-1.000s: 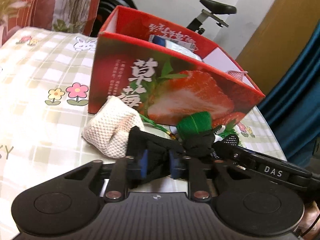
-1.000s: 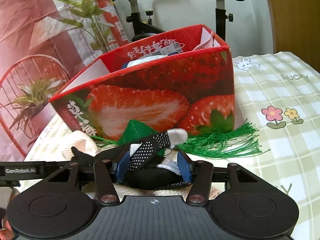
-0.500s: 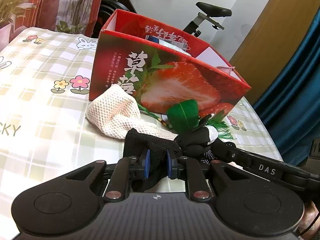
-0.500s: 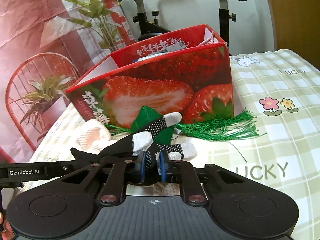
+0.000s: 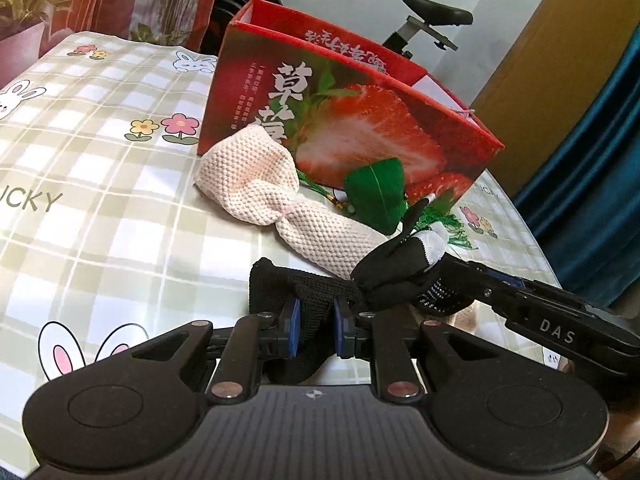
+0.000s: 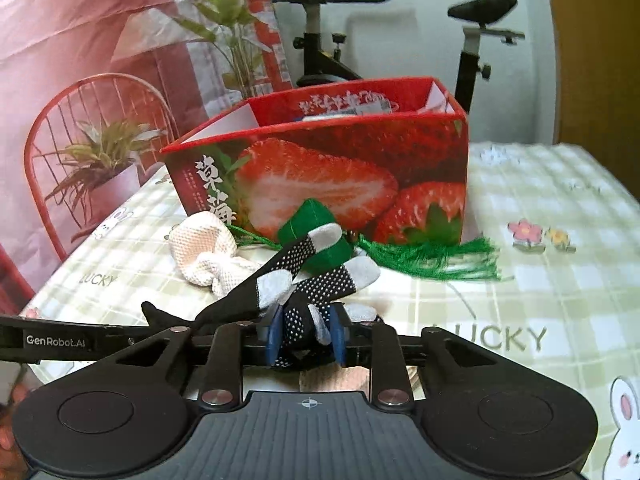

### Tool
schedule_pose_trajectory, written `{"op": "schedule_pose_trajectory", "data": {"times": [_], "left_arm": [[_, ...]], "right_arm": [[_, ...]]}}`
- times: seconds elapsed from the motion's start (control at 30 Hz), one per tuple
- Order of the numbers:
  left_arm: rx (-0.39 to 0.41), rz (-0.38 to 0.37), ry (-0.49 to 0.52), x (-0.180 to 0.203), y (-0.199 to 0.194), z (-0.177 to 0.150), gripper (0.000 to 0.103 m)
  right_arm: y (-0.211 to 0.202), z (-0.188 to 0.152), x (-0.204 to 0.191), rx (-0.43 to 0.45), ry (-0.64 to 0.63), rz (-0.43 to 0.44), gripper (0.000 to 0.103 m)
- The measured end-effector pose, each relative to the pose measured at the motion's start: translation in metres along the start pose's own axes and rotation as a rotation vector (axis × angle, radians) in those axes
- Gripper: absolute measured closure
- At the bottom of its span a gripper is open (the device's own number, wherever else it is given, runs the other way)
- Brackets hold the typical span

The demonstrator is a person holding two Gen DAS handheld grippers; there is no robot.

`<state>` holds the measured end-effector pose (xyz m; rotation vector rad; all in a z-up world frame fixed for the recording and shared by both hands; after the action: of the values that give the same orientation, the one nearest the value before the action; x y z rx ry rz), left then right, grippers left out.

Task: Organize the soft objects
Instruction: 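Close both tools on the black dotted glove, then lift the black glove with both tools and carry it over the red box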

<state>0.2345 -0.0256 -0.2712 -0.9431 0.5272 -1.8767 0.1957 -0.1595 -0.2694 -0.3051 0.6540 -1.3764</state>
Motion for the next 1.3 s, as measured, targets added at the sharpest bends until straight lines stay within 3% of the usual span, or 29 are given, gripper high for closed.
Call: {"op": "schedule_pose_trajectory", "data": {"times": [0.27,0.57,0.9,1.13,1.3], "left_arm": [[0.012,0.002,-0.029,-0.006,0.001,-0.005,0.085],[0.008,0.003,-0.023,-0.005,0.006,-0.006,0.084],[-0.001,0.007,-0.030,-0.005,0.011,-0.010,0.084],[0.018,0.014,-0.029,-0.002,0.007,-0.008,0.084],[0.095,0.019,0.052,0.011,-0.010,0.007,0.084]], "right_arm": [[0.004,-0.002,-0.006,0.014,-0.059,0.016,0.067],[0.015,-0.006,-0.005,-0.011,-0.048,0.030,0.066],[0.017,-0.007,0.000,-0.024,0.006,0.055,0.091],[0.012,-0.007,-0.003,-0.009,0.012,0.067,0.094],[0.001,0.004,-0.006,0.041,0.015,0.083,0.094]]}}
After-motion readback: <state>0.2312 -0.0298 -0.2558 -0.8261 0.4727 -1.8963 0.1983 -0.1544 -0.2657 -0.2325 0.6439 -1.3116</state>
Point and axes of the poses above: each gripper's, at about its wrist camera, not at the fingertips, and y roughly the way its jaws point, x to its right, z to its top, the point moved 4 cm from there along y, roughly the way its jaws point, and after that the axes turned 2 degrees about -y, right-handed, at the moved point
